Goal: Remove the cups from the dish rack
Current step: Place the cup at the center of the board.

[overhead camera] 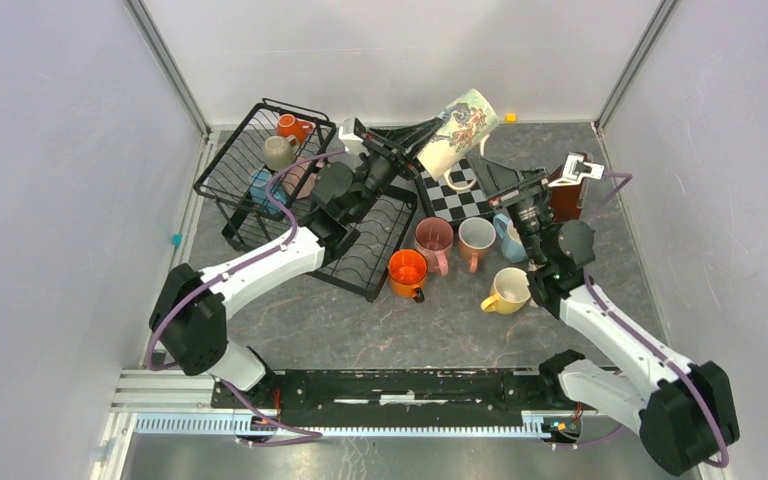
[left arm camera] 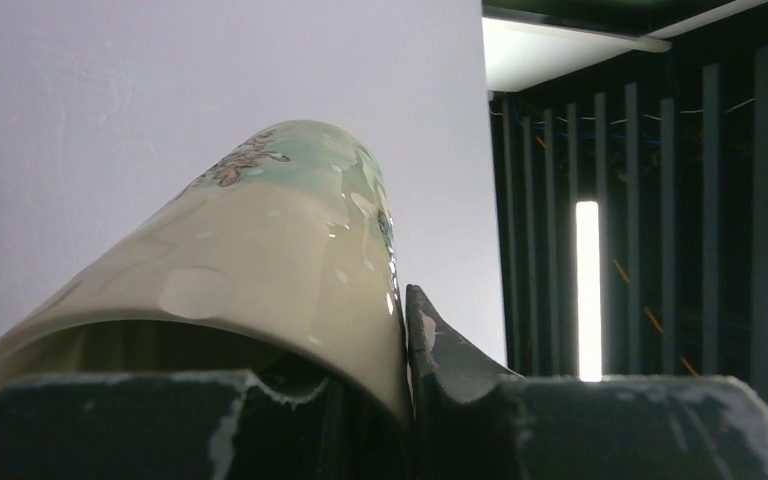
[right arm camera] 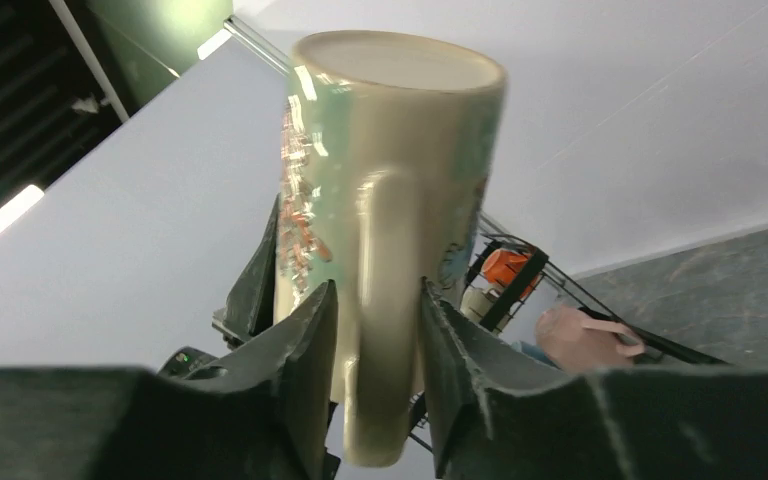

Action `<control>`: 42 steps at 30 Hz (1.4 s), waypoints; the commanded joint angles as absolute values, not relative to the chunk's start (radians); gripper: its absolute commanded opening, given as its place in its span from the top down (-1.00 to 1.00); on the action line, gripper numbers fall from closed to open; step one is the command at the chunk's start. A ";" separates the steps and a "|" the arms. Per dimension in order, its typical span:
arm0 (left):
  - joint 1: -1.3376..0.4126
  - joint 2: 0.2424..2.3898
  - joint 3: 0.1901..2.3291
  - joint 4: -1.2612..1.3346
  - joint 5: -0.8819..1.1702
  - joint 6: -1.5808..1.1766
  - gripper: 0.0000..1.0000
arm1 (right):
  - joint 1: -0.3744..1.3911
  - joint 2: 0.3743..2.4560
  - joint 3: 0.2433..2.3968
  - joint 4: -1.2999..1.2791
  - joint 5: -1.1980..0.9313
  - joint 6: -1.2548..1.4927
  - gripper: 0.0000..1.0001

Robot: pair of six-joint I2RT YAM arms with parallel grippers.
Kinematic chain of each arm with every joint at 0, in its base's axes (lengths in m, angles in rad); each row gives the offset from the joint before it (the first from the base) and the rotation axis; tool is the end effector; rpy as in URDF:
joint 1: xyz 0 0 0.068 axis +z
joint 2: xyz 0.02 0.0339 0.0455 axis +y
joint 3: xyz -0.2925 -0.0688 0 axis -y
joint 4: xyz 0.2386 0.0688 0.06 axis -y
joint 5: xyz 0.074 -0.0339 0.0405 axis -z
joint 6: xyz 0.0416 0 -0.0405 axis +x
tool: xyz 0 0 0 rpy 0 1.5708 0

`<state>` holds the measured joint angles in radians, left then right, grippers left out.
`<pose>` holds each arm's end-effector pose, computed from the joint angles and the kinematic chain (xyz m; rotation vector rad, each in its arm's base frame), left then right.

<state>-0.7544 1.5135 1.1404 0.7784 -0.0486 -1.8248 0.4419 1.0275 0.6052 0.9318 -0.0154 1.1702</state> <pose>0.2590 -0.2406 0.4200 -0.8138 1.2639 -2.1795 0.1913 0.0912 0.3772 0.4044 1.1043 1.4523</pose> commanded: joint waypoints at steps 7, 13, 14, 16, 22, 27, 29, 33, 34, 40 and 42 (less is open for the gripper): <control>-0.770 1.451 1.261 0.798 -0.145 -1.680 0.95 | 0.445 0.848 0.669 0.539 -0.012 0.907 -0.60; -0.773 1.444 1.293 0.731 -0.139 -1.621 0.95 | 0.445 0.776 0.693 0.327 0.034 0.808 -0.90; -0.774 1.439 1.304 0.699 -0.129 -1.603 0.95 | 0.445 0.759 0.700 0.287 0.044 0.786 -0.91; -0.773 1.423 1.328 0.610 -0.113 -1.562 0.95 | 0.444 0.725 0.724 0.176 0.076 0.740 -0.93; -0.771 1.339 1.355 0.341 -0.066 -1.410 0.95 | 0.446 0.617 0.834 -0.134 0.208 0.595 -0.96; -0.771 1.291 1.399 0.068 0.007 -1.266 0.95 | 0.445 0.607 0.963 -0.351 0.281 0.500 -0.96; -0.773 1.274 1.425 -0.079 0.037 -1.197 0.95 | 0.443 0.619 1.017 -0.406 0.285 0.457 -0.96; -0.781 1.272 1.505 -0.338 0.089 -1.053 0.95 | 0.445 0.680 1.150 -0.537 0.331 0.419 -0.96; -0.789 1.277 1.530 -0.396 0.095 -1.012 0.95 | 0.444 0.694 1.177 -0.555 0.341 0.417 -0.96; -0.902 1.355 1.671 -0.716 0.078 -0.839 0.95 | 0.445 0.792 1.271 -0.591 0.320 0.385 -0.96; -0.962 1.406 1.730 -0.804 0.044 -0.791 0.95 | 0.445 0.843 1.298 -0.604 0.310 0.374 -0.96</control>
